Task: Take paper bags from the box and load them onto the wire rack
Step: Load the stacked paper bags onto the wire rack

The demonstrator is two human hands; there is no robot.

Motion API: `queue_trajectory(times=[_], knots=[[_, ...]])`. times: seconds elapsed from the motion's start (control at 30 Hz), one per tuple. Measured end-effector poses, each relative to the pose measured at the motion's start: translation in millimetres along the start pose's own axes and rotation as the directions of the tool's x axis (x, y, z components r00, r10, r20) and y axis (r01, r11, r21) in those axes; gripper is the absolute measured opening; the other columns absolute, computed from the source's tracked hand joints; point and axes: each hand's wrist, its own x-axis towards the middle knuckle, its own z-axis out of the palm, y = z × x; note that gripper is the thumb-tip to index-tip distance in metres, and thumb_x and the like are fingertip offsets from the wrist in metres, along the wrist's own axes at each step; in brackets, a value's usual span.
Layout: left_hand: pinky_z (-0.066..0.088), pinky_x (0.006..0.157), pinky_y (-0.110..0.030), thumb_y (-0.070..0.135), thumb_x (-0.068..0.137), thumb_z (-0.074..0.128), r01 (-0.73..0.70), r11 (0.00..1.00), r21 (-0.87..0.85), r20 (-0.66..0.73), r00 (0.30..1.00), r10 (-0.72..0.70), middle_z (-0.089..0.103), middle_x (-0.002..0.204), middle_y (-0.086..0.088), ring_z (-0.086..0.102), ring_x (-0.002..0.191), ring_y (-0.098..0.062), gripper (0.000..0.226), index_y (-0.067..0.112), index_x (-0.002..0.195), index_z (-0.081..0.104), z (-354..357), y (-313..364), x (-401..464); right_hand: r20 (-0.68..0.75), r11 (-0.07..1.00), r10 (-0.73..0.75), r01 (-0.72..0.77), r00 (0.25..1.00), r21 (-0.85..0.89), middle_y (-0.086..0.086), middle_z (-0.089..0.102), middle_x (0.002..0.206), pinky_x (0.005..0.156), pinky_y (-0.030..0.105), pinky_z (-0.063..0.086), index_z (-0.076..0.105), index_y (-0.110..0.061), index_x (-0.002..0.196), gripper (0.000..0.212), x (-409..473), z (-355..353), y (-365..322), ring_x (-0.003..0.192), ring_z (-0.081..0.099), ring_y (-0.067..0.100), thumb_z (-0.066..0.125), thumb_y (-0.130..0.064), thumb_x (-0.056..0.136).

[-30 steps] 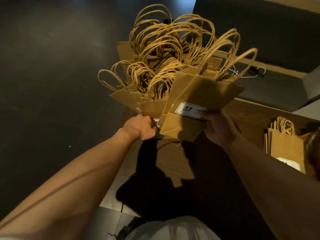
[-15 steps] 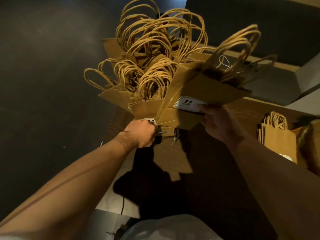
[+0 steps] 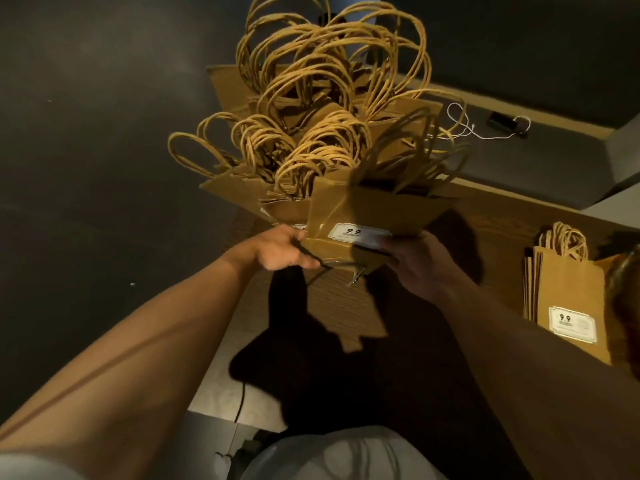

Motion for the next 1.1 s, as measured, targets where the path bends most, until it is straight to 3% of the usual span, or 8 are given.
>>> queue_trajectory(times=[0.1,0.2,0.33,0.43,0.67,0.87,1.0,1.1], knots=[[0.047,0.076,-0.008,-0.008,0.088,0.065,-0.078,0.969,-0.235,-0.134,0.990,0.048,0.070,0.087,0.003,0.064,0.080,-0.002,0.025,0.001,0.110,0.068,-4.7,-11.5,-5.9,-0.040,0.989,-0.088,0.082,0.995,-0.121,0.013,0.057,0.124,0.079,0.011,0.050,0.054,0.014,0.124,0.034,3.3,20.6,12.4,0.098,0.065,-0.007,0.058,0.004,0.091],[0.042,0.071,-0.017,0.001,0.086,0.071,-0.085,0.981,-0.174,-0.213,0.976,0.047,0.059,0.063,0.011,0.053,0.063,0.000,0.021,-0.002,0.066,0.064,-14.6,-28.4,-7.0,-0.202,0.946,-0.216,0.153,0.955,-0.286,0.015,0.072,0.104,0.086,0.035,0.057,0.072,-0.006,0.094,0.012,13.3,22.6,25.0,0.105,0.067,0.029,0.074,-0.007,0.082],[0.038,0.066,-0.025,0.020,0.078,0.082,-0.124,0.985,-0.121,-0.346,0.935,0.075,0.048,0.060,0.005,0.046,0.061,-0.007,0.041,0.001,0.058,0.051,-22.0,-41.0,-12.5,-0.259,0.925,-0.258,0.160,0.931,-0.345,-0.006,0.075,0.086,0.079,0.033,0.056,0.073,-0.019,0.086,0.012,21.2,22.6,31.0,0.083,0.071,0.009,0.080,-0.014,0.078],[0.037,0.062,-0.020,0.020,0.089,0.071,-0.058,0.994,-0.090,-0.343,0.939,0.024,0.051,0.053,0.018,0.046,0.054,0.002,0.034,0.021,0.056,0.063,-21.6,-41.1,-11.5,-0.287,0.929,-0.257,0.155,0.923,-0.335,-0.011,0.073,0.092,0.082,0.030,0.057,0.071,-0.012,0.100,0.022,24.9,13.5,33.1,0.096,0.069,0.011,0.079,-0.015,0.080],[0.043,0.072,-0.029,0.020,0.097,0.060,-0.081,0.997,0.018,-0.449,0.890,0.081,0.060,0.071,0.006,0.053,0.070,-0.011,0.025,0.020,0.073,0.066,-5.4,-41.8,-10.7,-0.284,0.934,-0.193,0.087,0.939,-0.347,-0.012,0.067,0.092,0.085,0.031,0.053,0.064,-0.024,0.090,0.020,22.6,10.2,32.8,0.088,0.063,0.005,0.074,-0.009,0.083],[0.040,0.076,-0.017,0.015,0.097,0.059,-0.159,0.984,0.084,-0.473,0.863,0.180,0.062,0.073,0.018,0.055,0.075,0.006,0.027,0.029,0.074,0.062,4.7,-33.8,-7.9,-0.187,0.898,-0.271,0.178,0.944,-0.402,0.001,0.070,0.112,0.093,0.034,0.051,0.068,-0.013,0.109,0.024,13.2,13.1,26.6,0.108,0.065,0.018,0.072,-0.011,0.086],[0.047,0.091,-0.027,0.008,0.093,0.057,-0.072,0.951,0.300,-0.457,0.865,0.209,0.071,0.107,-0.006,0.064,0.104,-0.024,0.023,0.016,0.112,0.067,-1.0,-35.7,-13.1,-0.061,0.692,-0.495,0.351,0.867,-0.631,0.012,0.071,0.108,0.089,0.048,0.052,0.069,-0.003,0.103,0.023,14.8,15.2,24.3,0.103,0.066,0.028,0.071,-0.017,0.085],[0.046,0.100,-0.043,0.009,0.089,0.060,0.077,0.851,0.519,-0.389,0.908,0.155,0.060,0.127,-0.011,0.057,0.117,-0.032,0.046,0.018,0.133,0.049,-3.0,-30.8,-17.6,-0.056,0.585,-0.474,0.267,0.879,-0.766,0.011,0.071,0.109,0.091,0.045,0.051,0.070,-0.009,0.103,0.033,24.3,13.4,28.1,0.104,0.065,0.029,0.067,-0.036,0.084]])
